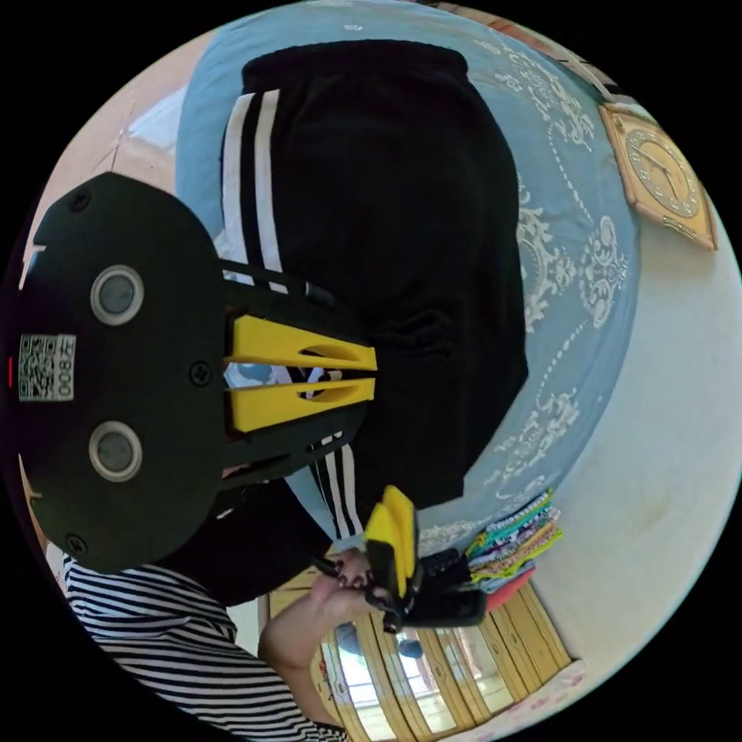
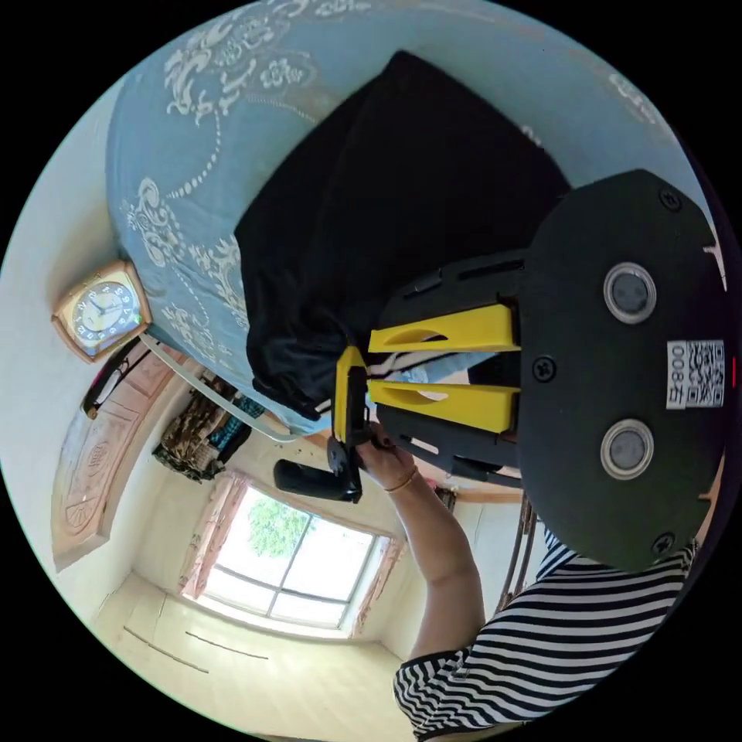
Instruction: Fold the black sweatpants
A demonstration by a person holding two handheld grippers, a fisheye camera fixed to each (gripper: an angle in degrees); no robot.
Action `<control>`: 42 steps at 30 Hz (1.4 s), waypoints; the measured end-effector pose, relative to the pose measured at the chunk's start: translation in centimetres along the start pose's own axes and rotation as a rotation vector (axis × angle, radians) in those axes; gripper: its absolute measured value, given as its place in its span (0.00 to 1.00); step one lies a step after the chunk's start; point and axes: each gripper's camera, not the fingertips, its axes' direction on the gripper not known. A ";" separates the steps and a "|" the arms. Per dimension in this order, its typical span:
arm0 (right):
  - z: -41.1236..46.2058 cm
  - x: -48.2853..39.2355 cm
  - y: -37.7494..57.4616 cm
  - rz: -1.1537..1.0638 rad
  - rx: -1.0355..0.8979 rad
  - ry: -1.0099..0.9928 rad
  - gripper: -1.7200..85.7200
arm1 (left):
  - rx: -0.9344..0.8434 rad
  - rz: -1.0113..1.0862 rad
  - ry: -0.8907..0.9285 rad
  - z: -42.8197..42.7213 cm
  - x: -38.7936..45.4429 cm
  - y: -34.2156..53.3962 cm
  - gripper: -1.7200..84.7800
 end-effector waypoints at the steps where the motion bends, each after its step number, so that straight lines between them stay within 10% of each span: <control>1: -1.3 0.7 -0.3 -0.003 0.013 0.064 0.10 | 0.027 -0.047 0.037 -0.5 -0.4 0.9 0.04; 7: -3.9 6.7 -2.4 0.090 -0.035 0.348 0.05 | 0.001 -0.042 -0.072 -1.7 1.8 3.3 0.03; 26: -12.7 13.5 7.1 0.467 -0.045 -0.097 0.10 | -0.027 0.344 0.025 2.5 25.6 12.5 0.16; 36: -14.9 15.4 6.1 0.462 -0.033 -0.336 0.09 | -0.072 0.643 -0.436 8.2 39.0 15.7 0.12; 42: -19.7 17.0 5.6 0.471 0.036 -0.168 0.10 | -0.036 0.562 -0.370 7.5 41.3 17.3 0.07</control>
